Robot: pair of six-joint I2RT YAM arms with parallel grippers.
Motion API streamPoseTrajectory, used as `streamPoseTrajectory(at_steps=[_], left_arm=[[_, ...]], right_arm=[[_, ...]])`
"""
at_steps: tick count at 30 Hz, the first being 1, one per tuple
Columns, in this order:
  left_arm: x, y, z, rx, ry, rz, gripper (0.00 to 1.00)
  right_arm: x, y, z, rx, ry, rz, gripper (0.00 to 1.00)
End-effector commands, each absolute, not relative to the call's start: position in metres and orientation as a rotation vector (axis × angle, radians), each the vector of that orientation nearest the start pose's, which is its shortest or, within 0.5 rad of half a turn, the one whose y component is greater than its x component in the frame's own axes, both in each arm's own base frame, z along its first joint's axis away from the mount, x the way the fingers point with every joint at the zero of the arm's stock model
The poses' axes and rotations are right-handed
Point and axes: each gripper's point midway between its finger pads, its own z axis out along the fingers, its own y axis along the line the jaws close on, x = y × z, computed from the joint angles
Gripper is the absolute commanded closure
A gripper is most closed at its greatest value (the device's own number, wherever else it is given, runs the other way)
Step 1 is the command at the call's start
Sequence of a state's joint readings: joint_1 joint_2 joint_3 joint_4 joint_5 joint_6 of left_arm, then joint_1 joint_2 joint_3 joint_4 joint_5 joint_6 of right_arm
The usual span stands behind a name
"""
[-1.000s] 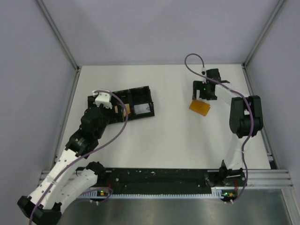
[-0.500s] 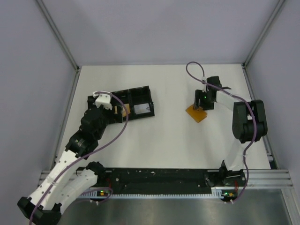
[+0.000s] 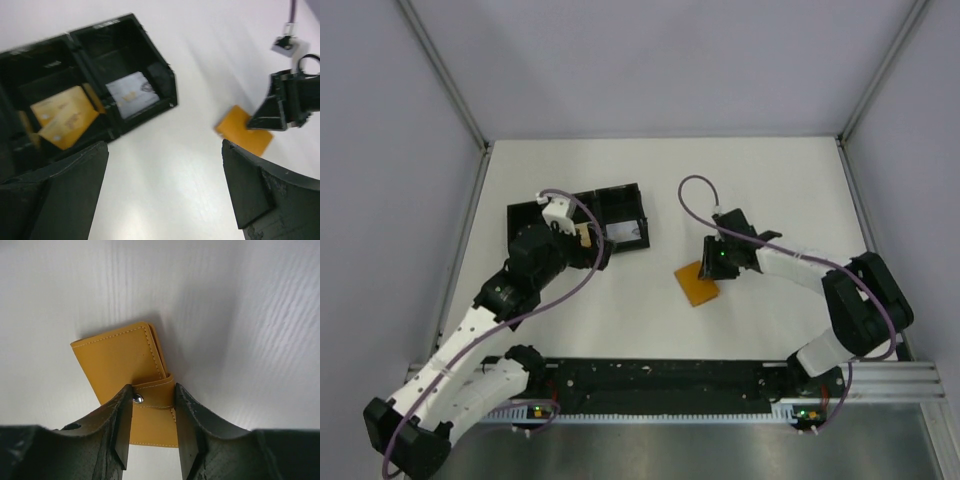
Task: Take the credit cards out of the card holder
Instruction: Move the card holder to the center of the board, then open the card holder at the center of the board.
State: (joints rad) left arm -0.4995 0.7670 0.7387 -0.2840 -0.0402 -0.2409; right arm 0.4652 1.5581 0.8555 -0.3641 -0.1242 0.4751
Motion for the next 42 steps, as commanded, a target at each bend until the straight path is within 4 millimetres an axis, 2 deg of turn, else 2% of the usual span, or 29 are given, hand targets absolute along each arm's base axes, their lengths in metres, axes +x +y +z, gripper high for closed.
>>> streamPoseTrajectory(at_steps=[1,6,12,17,27,36,42], left_arm=[[0.242,-0.205,0.226,0.147,1.946,-0.863,0.01],[0.228,-0.240,0.191,-0.012,2.062,-1.031,0.01],[0.219,-0.266,0.140,-0.182,2.157,-1.118,0.01],[0.219,-0.280,0.114,-0.229,2.217,-1.113,0.04],[0.224,-0.307,0.086,-0.246,2.285,-1.124,0.21],[0.221,-0.330,0.064,-0.223,2.362,-1.147,0.24],[0.216,-0.339,0.057,-0.217,2.384,-1.171,0.32]], right_arm=[[0.267,0.219,0.048,0.083,2.598,0.577,0.63],[0.239,0.247,0.055,-0.013,2.581,0.607,0.50],[0.237,0.221,0.064,-0.127,2.535,0.465,0.47],[0.226,0.228,0.058,-0.235,2.561,0.553,0.50],[0.210,0.240,0.039,-0.272,2.605,0.678,0.60],[0.202,0.247,0.035,-0.275,2.611,0.750,0.69],[0.200,0.249,0.033,-0.272,2.611,0.773,0.71]])
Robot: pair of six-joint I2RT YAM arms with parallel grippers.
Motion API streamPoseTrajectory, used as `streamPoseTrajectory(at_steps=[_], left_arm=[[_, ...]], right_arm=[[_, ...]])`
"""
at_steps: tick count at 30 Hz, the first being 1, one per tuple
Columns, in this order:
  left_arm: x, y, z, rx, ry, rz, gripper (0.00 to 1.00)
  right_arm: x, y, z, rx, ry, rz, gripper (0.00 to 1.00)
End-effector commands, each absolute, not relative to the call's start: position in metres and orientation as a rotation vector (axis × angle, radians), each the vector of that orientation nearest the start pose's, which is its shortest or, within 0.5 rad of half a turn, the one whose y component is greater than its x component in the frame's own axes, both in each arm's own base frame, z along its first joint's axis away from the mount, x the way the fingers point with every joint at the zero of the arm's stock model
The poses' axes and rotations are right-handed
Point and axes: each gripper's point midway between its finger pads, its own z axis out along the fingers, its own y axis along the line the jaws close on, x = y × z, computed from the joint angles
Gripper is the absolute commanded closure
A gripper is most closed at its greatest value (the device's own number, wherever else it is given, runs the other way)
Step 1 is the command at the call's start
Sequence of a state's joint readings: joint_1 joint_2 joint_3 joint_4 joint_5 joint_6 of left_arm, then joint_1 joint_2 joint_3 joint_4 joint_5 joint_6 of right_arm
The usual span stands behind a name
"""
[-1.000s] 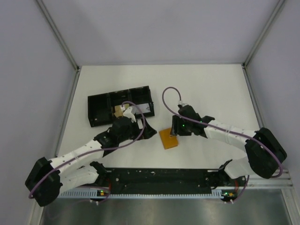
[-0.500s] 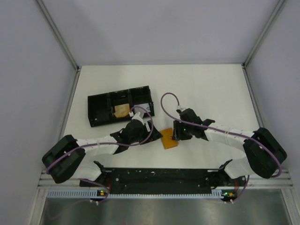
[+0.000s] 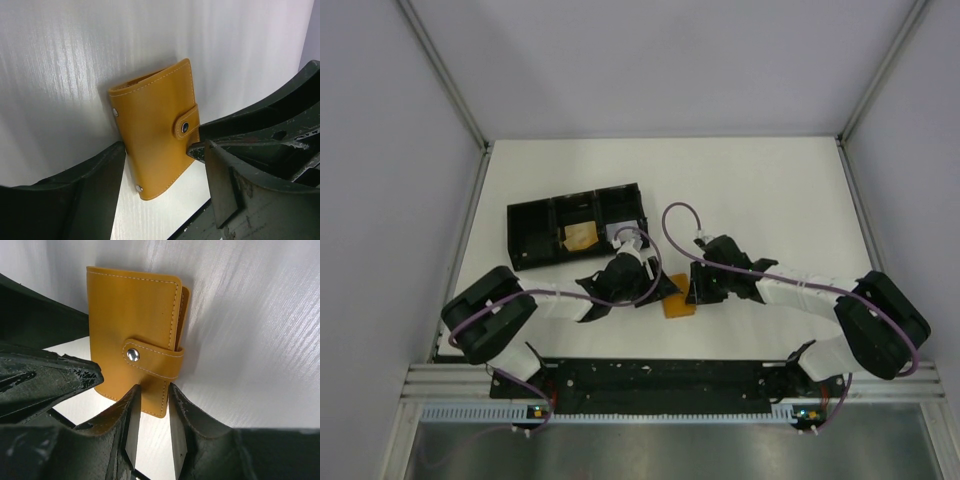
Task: Take the credit cards out of the card holder
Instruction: Open the card holder at the center of the board.
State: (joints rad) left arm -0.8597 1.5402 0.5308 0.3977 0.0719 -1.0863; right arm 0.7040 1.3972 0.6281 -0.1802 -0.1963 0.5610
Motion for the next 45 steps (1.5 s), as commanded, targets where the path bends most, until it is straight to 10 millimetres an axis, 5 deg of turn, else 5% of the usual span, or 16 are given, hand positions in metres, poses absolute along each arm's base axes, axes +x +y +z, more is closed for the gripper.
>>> streamPoseTrajectory(at_steps=[1,5,11,22,30,34,45], left_arm=[[0.215,-0.340,0.055,-0.217,2.390,-1.174,0.34],[0.213,-0.343,0.054,-0.209,2.392,-1.184,0.50],[0.213,-0.336,0.056,-0.216,2.367,-1.162,1.00],[0.217,-0.324,0.068,-0.220,2.318,-1.087,1.00],[0.216,-0.326,0.072,-0.207,2.309,-1.073,1.00],[0.217,-0.324,0.070,-0.217,2.306,-1.060,1.00],[0.218,-0.327,0.070,-0.212,2.302,-1.040,1.00]], right_arm=[[0.200,0.249,0.032,-0.273,2.612,0.775,0.72],[0.200,0.250,0.031,-0.265,2.610,0.784,0.72],[0.203,0.250,0.038,-0.286,2.595,0.741,0.68],[0.232,0.249,0.086,-0.338,2.438,0.359,0.57],[0.239,0.265,0.080,-0.333,2.455,0.368,0.60],[0.229,0.265,0.062,-0.343,2.517,0.376,0.62],[0.210,0.269,0.055,-0.379,2.560,0.435,0.62]])
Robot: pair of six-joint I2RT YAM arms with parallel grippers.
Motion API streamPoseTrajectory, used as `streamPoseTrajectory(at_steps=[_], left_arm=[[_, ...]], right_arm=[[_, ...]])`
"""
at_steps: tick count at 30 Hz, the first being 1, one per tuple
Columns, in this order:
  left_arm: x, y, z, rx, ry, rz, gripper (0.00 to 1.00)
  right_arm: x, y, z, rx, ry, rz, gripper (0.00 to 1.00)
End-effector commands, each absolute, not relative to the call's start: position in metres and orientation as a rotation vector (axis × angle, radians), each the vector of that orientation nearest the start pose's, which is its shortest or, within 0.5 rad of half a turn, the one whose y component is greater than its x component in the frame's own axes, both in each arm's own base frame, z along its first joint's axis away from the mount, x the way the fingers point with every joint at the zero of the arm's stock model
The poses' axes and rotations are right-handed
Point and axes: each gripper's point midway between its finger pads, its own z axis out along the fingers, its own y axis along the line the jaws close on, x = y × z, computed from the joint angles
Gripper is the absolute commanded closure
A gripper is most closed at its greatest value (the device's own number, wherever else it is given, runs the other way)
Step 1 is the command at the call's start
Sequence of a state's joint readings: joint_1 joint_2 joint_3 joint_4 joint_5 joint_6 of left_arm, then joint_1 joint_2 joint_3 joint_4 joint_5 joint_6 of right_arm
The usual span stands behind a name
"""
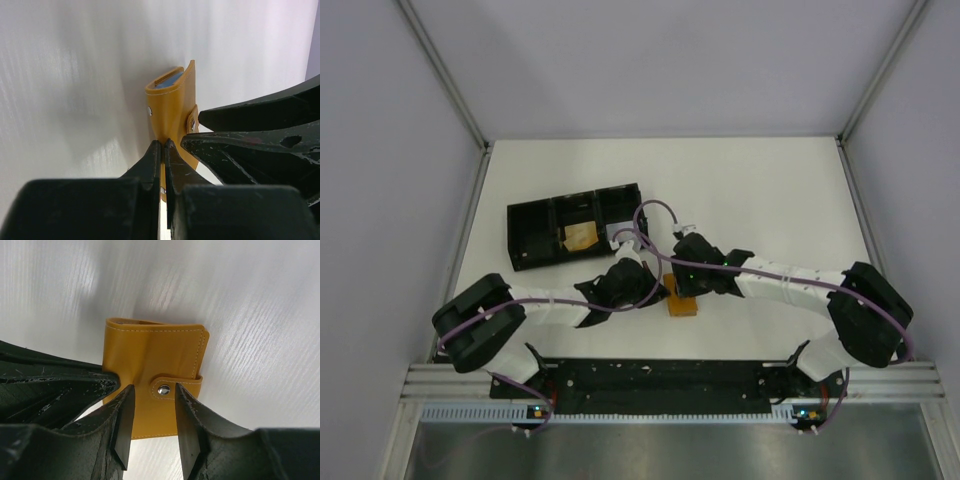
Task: Take the credit cards out of the card holder
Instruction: Open the card holder at the center of the board.
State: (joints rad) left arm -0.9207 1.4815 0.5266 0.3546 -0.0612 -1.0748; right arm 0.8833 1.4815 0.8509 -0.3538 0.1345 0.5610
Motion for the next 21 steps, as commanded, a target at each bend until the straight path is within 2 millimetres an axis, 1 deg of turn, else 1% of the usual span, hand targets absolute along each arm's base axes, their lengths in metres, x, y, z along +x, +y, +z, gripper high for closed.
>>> streamPoseTrajectory(at_steps=[1,2,3,5,8,10,11,14,15,18,21], left_arm=[[0.218,-0.326,0.070,-0.216,2.300,-1.039,1.00],[0.217,-0.327,0.071,-0.213,2.299,-1.039,1.00],[0.218,-0.325,0.071,-0.216,2.298,-1.033,1.00],[0.217,-0.322,0.069,-0.220,2.297,-1.021,1.00],[0.218,-0.319,0.071,-0.223,2.291,-1.010,1.00],[0.218,-0.319,0.072,-0.219,2.289,-1.006,1.00],[0.217,-0.318,0.072,-0.217,2.289,-1.005,1.00],[0.217,-0.314,0.070,-0.222,2.290,-0.988,1.00],[0.217,-0.313,0.069,-0.224,2.294,-0.980,1.00],[0.216,-0.309,0.065,-0.230,2.302,-0.961,1.00],[0.217,-0.305,0.062,-0.243,2.316,-0.922,1.00]], right_arm=[[0.211,0.266,0.052,-0.372,2.562,0.414,0.63],[0.214,0.262,0.050,-0.359,2.557,0.379,0.63],[0.213,0.257,0.048,-0.354,2.564,0.350,0.65],[0.215,0.249,0.045,-0.348,2.566,0.293,0.72],[0.219,0.237,0.041,-0.337,2.559,0.207,0.75],[0.220,0.232,0.039,-0.336,2.557,0.168,0.80],[0.222,0.231,0.039,-0.333,2.553,0.160,0.83],[0.225,0.229,0.043,-0.322,2.535,0.136,0.98],[0.226,0.226,0.044,-0.316,2.530,0.124,1.00],[0.231,0.215,0.047,-0.277,2.523,0.090,1.00],[0.235,0.199,0.048,-0.212,2.523,0.079,1.00]])
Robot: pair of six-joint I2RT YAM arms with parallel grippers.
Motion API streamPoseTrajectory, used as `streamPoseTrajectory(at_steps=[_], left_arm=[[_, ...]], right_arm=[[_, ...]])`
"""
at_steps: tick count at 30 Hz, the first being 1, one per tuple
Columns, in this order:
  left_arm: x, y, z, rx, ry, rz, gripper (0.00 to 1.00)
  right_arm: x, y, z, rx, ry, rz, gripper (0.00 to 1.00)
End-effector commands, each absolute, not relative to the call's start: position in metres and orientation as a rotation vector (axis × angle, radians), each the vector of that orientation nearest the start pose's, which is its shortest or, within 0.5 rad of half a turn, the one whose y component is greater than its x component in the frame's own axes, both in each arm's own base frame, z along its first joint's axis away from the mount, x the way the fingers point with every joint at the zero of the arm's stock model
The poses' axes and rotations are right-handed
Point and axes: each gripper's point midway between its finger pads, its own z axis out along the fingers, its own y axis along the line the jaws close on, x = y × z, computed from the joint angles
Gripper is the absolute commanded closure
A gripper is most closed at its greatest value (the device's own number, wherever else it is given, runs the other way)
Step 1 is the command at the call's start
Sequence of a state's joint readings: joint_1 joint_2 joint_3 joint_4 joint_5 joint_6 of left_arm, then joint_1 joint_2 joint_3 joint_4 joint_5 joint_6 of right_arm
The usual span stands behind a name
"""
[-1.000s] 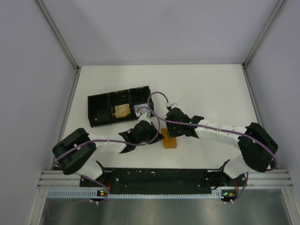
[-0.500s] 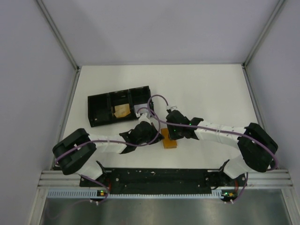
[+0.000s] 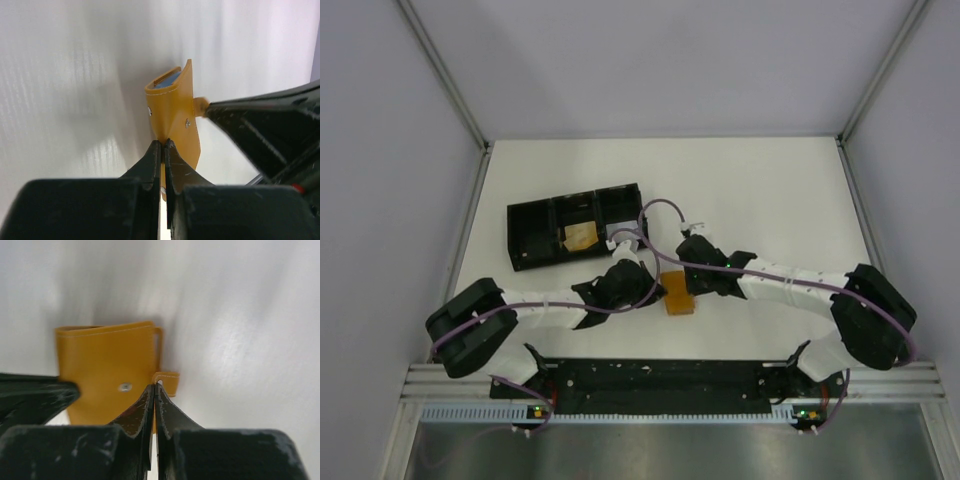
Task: Take the credit cards out of the card holder
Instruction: Open the card holder at the center of the board.
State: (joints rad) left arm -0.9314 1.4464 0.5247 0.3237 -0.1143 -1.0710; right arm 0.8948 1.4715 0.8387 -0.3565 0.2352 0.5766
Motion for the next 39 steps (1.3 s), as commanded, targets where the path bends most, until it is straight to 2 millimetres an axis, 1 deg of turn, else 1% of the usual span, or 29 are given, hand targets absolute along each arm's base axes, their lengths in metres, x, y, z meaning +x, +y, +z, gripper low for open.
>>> streamPoseTrajectory(at_steps=[1,5,7,9,10,11,13,16,17,19,20,21,24,27,29,32,34,35,36,39], left_arm=[[0.218,-0.304,0.061,-0.243,2.317,-0.912,1.00],[0.219,-0.300,0.060,-0.243,2.314,-0.884,1.00],[0.220,-0.300,0.061,-0.241,2.311,-0.884,1.00],[0.220,-0.300,0.063,-0.235,2.306,-0.888,1.00],[0.221,-0.301,0.064,-0.233,2.301,-0.890,1.00],[0.220,-0.301,0.063,-0.227,2.303,-0.893,1.00],[0.221,-0.303,0.064,-0.223,2.304,-0.894,1.00],[0.222,-0.306,0.065,-0.218,2.305,-0.898,1.00],[0.222,-0.306,0.066,-0.218,2.305,-0.898,1.00],[0.222,-0.307,0.065,-0.218,2.306,-0.900,1.00],[0.222,-0.307,0.065,-0.217,2.308,-0.898,1.00],[0.223,-0.307,0.065,-0.216,2.306,-0.899,1.00],[0.224,-0.308,0.066,-0.216,2.304,-0.896,1.00],[0.224,-0.308,0.065,-0.215,2.307,-0.896,1.00],[0.224,-0.309,0.066,-0.215,2.304,-0.898,1.00],[0.225,-0.309,0.068,-0.214,2.299,-0.900,1.00],[0.225,-0.308,0.067,-0.212,2.300,-0.893,1.00],[0.225,-0.308,0.065,-0.210,2.304,-0.889,1.00],[0.225,-0.307,0.066,-0.209,2.303,-0.886,1.00],[0.225,-0.308,0.066,-0.203,2.300,-0.883,1.00]], right_arm=[[0.237,0.193,0.048,-0.187,2.526,0.071,1.00],[0.237,0.173,0.042,-0.102,2.556,0.080,1.00],[0.236,0.169,0.040,-0.072,2.570,0.093,1.00],[0.236,0.168,0.041,-0.052,2.570,0.108,0.87],[0.235,0.170,0.044,-0.046,2.567,0.125,0.78],[0.235,0.173,0.047,-0.045,2.561,0.149,0.72],[0.237,0.181,0.058,-0.055,2.530,0.220,0.64],[0.238,0.206,0.080,-0.139,2.438,0.430,0.44],[0.237,0.213,0.085,-0.171,2.413,0.488,0.39],[0.237,0.228,0.092,-0.211,2.381,0.588,0.33],[0.237,0.233,0.091,-0.223,2.380,0.614,0.32],[0.234,0.241,0.090,-0.246,2.385,0.663,0.31],[0.235,0.253,0.084,-0.275,2.386,0.692,0.29],[0.237,0.263,0.077,-0.299,2.389,0.708,0.29],[0.238,0.263,0.069,-0.302,2.412,0.678,0.29],[0.239,0.253,0.054,-0.277,2.456,0.593,0.31],[0.243,0.235,0.041,-0.218,2.477,0.464,0.35],[0.242,0.228,0.036,-0.200,2.489,0.428,0.39],[0.243,0.222,0.034,-0.173,2.492,0.401,0.42],[0.243,0.217,0.032,-0.145,2.496,0.393,0.51]])
